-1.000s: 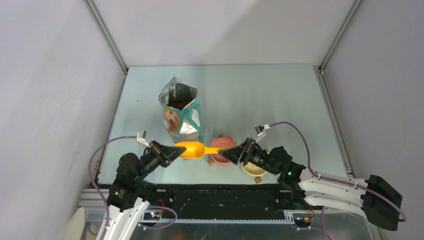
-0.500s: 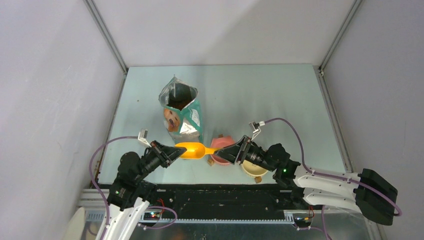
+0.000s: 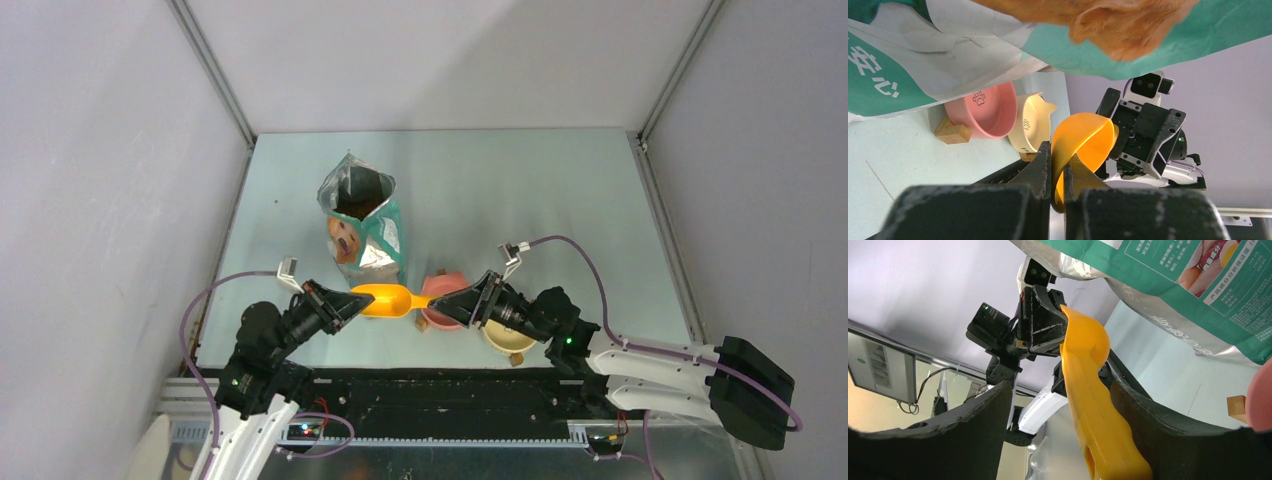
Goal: Serve the pet food
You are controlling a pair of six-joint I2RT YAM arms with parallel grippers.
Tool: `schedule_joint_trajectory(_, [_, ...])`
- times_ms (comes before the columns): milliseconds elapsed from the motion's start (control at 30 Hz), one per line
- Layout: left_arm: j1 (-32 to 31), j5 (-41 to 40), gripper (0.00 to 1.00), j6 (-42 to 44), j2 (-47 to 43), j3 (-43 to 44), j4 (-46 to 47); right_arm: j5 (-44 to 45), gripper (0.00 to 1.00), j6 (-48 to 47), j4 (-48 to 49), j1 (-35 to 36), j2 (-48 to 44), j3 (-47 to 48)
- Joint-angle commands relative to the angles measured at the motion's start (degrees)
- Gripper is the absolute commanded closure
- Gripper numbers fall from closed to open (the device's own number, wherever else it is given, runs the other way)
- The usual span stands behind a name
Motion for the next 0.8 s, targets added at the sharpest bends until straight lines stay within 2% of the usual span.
schedule_joint_trajectory(0, [-0.14,0.88,1.0,1.44,1.08,1.57,-0.06,-0.5,0.25,0.19,5.14,0.06,0.16,2.54])
schedule_joint_trajectory(267, [-0.13,1.73,1.0,2.5,1.68,2.06,-1.13,-0.29,0.38,0.05,5.07,-0.03,0.18,2.57])
schedule_joint_trajectory(333, [-0.12,1.53,1.0,2.65,1.82,2.19,-1.91,-0.6,0.47,-0.07,5.0,-0.04,0.22,2.76])
schedule_joint_trajectory(400, [-0.14,1.5,1.0,2.54,2.02,2.21,-2.09,-1.47,0.67,-0.19,4.82,-0.09,0.25,2.99])
schedule_joint_trajectory(433, [-0.12,1.59,1.0,2.48,2.17,2.21,-2.06,-1.63,0.94,-0.17,4.6,-0.06,0.32,3.0])
schedule_joint_trajectory(500, [-0.12,1.93,0.96,2.51,2.44,2.25,-1.56,-1.78,1.0,0.04,3.76,-0.19,0.16,3.01])
schedule_joint_trajectory(533, [-0.12,2.02,0.92,2.51,2.52,2.35,-1.43,-1.42,1.0,0.22,3.29,-0.35,0.08,3.01])
schedule_joint_trajectory(567, [-0.12,1.98,0.82,2.75,2.69,2.72,-1.51,-1.17,1.0,0.53,2.17,-0.44,-0.42,3.01])
schedule_joint_trajectory(600, [-0.18,1.79,0.77,2.85,2.69,2.9,-1.73,-0.72,1.0,0.55,1.71,-0.5,-0.69,3.01])
schedule_joint_trajectory(633, [-0.19,1.69,0.64,3.3,2.82,3.37,-1.79,-0.47,1.0,0.54,0.83,-0.57,-1.34,3.03])
schedule_joint_trajectory(667, [-0.13,1.46,0.56,3.48,2.81,3.66,-1.95,-0.02,1.0,0.56,0.33,-0.67,-2.14,3.01])
schedule_joint_trajectory(700, [-0.12,1.26,0.4,3.94,2.8,4.35,-2.17,0.24,1.0,0.35,-0.74,-0.78,-2.52,3.01])
schedule_joint_trajectory(733, [-0.12,0.82,0.32,4.15,2.78,4.68,-2.72,0.64,1.0,0.33,-1.29,-0.84,-3.42,3.05])
schedule_joint_trajectory(767, [-0.16,0.46,0.19,4.68,2.87,5.53,-3.08,0.83,1.0,0.27,-2.53,-1.02,-3.86,3.03])
